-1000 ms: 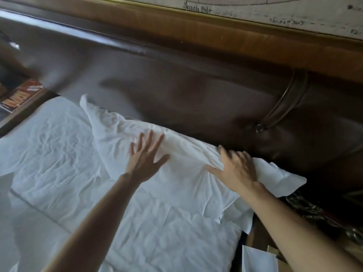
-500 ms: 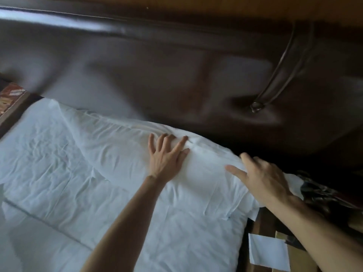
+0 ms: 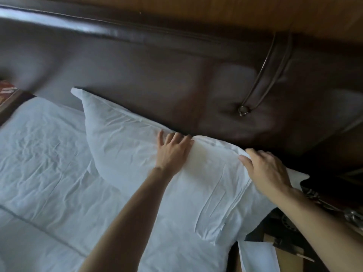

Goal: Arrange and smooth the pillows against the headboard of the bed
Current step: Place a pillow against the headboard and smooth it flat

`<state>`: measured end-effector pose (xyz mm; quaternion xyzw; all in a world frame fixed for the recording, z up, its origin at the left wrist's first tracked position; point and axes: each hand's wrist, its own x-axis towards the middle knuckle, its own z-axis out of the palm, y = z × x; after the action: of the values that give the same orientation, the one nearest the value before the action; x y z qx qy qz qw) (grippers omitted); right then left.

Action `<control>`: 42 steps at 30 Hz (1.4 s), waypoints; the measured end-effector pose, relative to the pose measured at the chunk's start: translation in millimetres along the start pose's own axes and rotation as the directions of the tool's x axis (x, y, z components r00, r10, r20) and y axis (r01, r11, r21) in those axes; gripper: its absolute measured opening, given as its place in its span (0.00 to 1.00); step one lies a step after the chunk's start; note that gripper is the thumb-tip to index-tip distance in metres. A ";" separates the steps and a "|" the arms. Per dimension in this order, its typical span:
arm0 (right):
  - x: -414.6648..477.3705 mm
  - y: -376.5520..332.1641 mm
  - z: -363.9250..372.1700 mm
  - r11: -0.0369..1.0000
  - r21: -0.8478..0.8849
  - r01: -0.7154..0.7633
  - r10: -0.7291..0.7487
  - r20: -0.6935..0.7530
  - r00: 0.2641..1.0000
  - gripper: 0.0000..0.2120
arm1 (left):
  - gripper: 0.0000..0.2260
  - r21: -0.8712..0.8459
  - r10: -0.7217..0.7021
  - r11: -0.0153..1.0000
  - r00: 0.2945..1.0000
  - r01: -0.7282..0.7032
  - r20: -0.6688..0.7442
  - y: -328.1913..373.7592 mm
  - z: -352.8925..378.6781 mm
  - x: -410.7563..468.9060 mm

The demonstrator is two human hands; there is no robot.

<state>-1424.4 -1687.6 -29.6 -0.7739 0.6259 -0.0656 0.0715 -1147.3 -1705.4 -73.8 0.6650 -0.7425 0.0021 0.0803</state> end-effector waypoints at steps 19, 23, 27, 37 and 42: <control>-7.4 0.9 44.1 0.998 -0.065 -0.001 -0.007 -0.122 0.993 0.23 | 0.21 0.171 -0.047 0.983 0.990 0.070 -0.136 -188.7 -15.6 39.6; 3.1 3.6 44.8 0.996 -0.007 0.093 -0.091 -0.274 0.957 0.22 | 0.17 0.181 -0.114 0.970 0.959 0.164 -0.260 -174.6 -14.6 23.3; 15.5 13.4 45.1 0.996 -0.018 0.088 -0.089 -0.348 0.933 0.20 | 0.16 0.197 -0.110 0.962 0.926 0.191 -0.362 -175.3 -21.5 16.4; -5.5 9.7 53.4 0.977 0.112 0.179 -0.115 -0.431 0.895 0.20 | 0.25 -0.071 -0.166 0.986 0.956 0.153 -0.241 -145.8 -3.3 19.2; -12.0 -7.8 69.6 0.950 -0.045 0.308 -0.306 -0.325 0.895 0.28 | 0.30 0.007 -0.181 0.984 0.983 0.181 0.021 -129.1 11.4 -13.2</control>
<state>-1406.2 -1672.3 -96.5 -0.8408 0.4988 -0.2064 -0.0420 -1019.8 -1708.6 -100.1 0.7298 -0.6799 -0.0105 0.0706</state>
